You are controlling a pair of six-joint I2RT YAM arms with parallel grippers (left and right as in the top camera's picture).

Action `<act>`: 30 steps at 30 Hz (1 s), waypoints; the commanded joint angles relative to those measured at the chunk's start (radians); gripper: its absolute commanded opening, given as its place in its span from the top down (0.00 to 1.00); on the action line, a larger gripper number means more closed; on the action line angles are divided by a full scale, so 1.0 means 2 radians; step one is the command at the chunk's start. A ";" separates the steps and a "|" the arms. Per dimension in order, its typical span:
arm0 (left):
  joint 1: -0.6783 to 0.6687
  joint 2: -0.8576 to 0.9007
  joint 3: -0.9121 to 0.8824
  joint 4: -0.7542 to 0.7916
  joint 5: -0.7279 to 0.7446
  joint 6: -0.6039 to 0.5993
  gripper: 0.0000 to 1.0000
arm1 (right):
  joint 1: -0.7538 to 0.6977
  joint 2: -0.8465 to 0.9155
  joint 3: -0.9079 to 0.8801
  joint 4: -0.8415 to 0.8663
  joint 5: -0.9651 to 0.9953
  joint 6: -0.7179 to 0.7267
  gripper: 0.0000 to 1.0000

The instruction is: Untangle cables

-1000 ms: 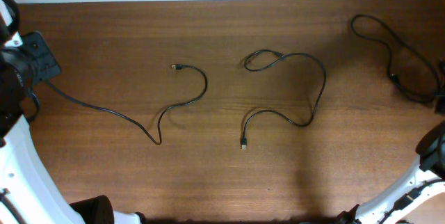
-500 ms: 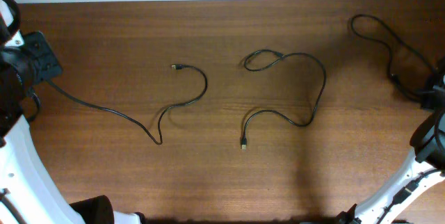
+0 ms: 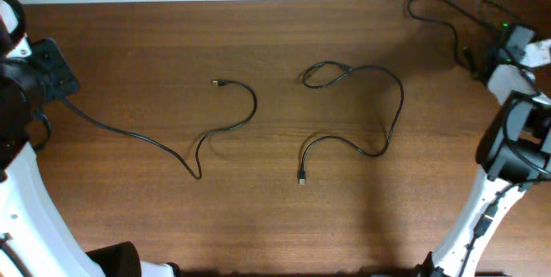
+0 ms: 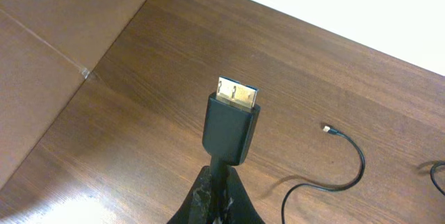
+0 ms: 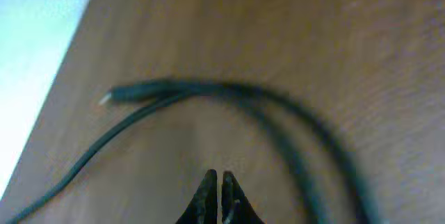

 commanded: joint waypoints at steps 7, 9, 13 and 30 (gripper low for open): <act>-0.002 -0.004 0.002 0.001 0.018 -0.005 1.00 | 0.008 -0.170 0.071 -0.307 -0.049 -0.257 0.96; -0.002 -0.003 0.002 0.005 0.016 -0.006 1.00 | 0.020 -0.234 0.079 -0.389 -0.159 -0.319 0.96; -0.001 0.003 0.002 0.028 0.011 -0.024 1.00 | 0.071 -0.306 0.079 -0.483 -0.254 -0.634 0.95; -0.001 0.084 0.002 0.040 0.006 -0.025 1.00 | 0.180 -0.218 -0.038 -0.521 -0.282 -0.699 0.19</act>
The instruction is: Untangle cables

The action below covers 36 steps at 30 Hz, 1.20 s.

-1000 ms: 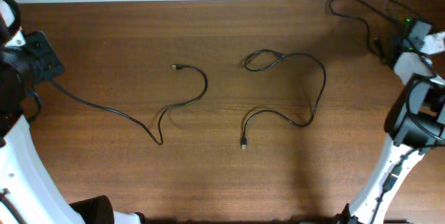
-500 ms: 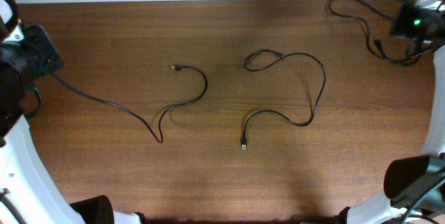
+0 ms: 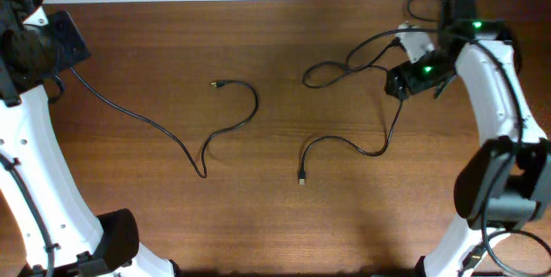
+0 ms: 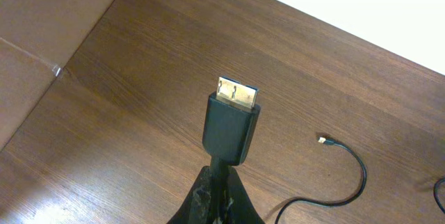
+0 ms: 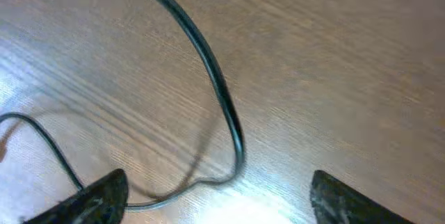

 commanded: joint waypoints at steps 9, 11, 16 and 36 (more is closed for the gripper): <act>-0.002 0.003 0.002 -0.002 -0.004 -0.006 1.00 | 0.010 0.016 -0.059 0.085 -0.010 0.002 0.42; -0.002 0.003 0.002 -0.002 -0.004 -0.006 1.00 | 0.010 0.016 -0.070 0.096 -0.010 0.002 0.96; -0.001 0.003 0.002 0.001 -0.004 -0.006 1.00 | 0.009 -0.018 0.027 0.065 0.048 0.114 0.96; -0.002 0.060 0.002 0.060 0.030 -0.007 1.00 | -0.309 -0.087 0.267 -0.125 0.334 0.450 0.96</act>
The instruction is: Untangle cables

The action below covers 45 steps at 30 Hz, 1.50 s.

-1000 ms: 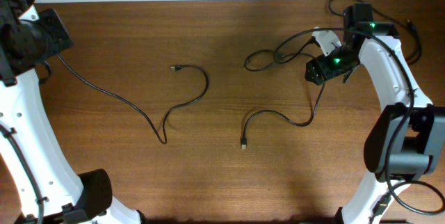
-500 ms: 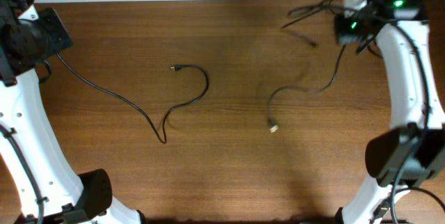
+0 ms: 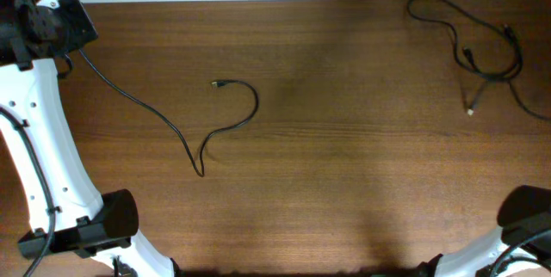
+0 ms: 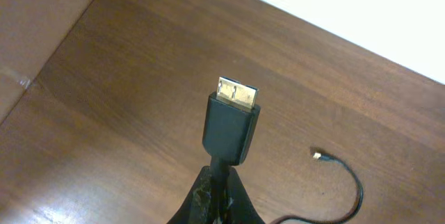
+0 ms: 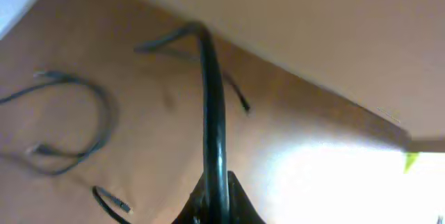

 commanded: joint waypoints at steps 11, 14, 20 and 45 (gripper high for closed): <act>-0.002 0.005 0.002 0.027 0.022 -0.005 1.00 | -0.021 -0.036 -0.061 0.014 -0.080 0.019 0.96; -0.002 0.005 0.002 0.017 0.022 -0.005 1.00 | -0.022 -0.021 -0.115 0.084 -0.075 -0.014 0.96; -0.002 0.005 0.002 0.011 0.022 -0.005 1.00 | -0.078 -0.031 0.015 0.056 -0.047 -0.084 0.96; -0.002 0.005 0.002 -0.013 0.022 -0.005 1.00 | -0.017 -0.014 -0.411 0.324 -0.148 -0.020 0.96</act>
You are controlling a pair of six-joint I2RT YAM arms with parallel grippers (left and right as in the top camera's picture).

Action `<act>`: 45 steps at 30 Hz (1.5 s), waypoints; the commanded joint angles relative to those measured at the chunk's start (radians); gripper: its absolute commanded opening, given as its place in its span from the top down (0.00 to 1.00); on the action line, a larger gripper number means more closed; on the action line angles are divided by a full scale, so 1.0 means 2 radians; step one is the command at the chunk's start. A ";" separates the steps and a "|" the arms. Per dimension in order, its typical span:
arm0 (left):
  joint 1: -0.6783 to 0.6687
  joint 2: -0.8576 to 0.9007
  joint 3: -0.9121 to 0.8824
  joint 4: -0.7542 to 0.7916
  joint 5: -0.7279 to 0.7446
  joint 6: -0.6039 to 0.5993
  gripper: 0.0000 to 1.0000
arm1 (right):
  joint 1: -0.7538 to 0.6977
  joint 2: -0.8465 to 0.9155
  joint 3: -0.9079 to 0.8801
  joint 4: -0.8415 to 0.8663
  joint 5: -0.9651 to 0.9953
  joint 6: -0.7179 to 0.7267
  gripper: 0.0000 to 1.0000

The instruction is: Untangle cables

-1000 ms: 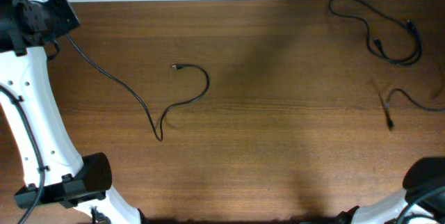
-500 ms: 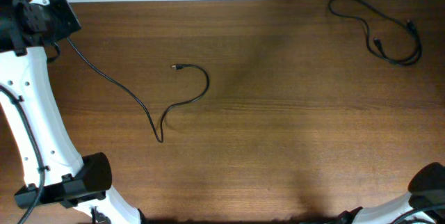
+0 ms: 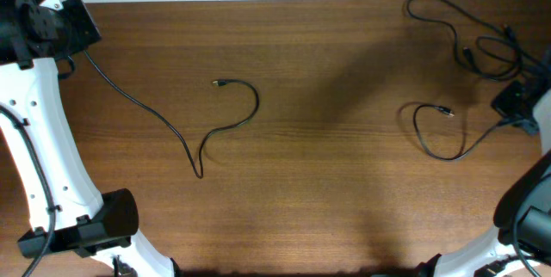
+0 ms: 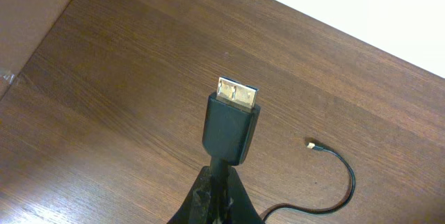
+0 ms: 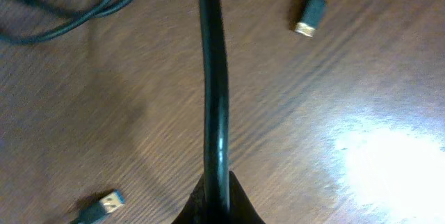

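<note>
Two black cables lie apart. The left cable runs from my left gripper at the far-left corner down the table, bends and curls up to a small connector. In the left wrist view, the left gripper is shut on it just below its wide USB plug. My right gripper at the right edge is shut on the right cable, which loops leftward on the table to a small tip.
More black cable lies bunched at the far right corner. In the right wrist view, a gold-tipped connector and a blue USB plug rest on the wood under the held cable. The white wall borders the table's far edge.
My right gripper, out of the overhead view before, is now at the right edge. A loop of its cable lies at mid-right on the table. The left gripper and its cable have barely changed.
At first both cables lay near the centre, the left gripper shut on one plug. Then my right gripper was open at the second cable. Later that cable was gone from the centre, bunched far right in the shut right gripper. Now it loops at mid-right.
</note>
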 commanded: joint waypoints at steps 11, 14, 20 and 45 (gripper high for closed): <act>-0.002 0.004 0.002 0.005 0.006 -0.010 1.00 | -0.151 -0.021 0.310 -0.142 0.014 -0.059 0.96; -0.002 0.004 0.002 0.008 0.006 -0.010 1.00 | -0.122 0.014 0.260 -0.160 0.014 -0.058 0.96; -0.002 0.004 0.002 0.005 0.019 -0.010 1.00 | -0.044 0.037 0.098 -0.071 0.014 -0.058 0.96; -0.002 0.004 0.002 -0.030 0.032 -0.010 1.00 | 0.005 0.090 -0.007 0.336 -0.022 -0.040 0.96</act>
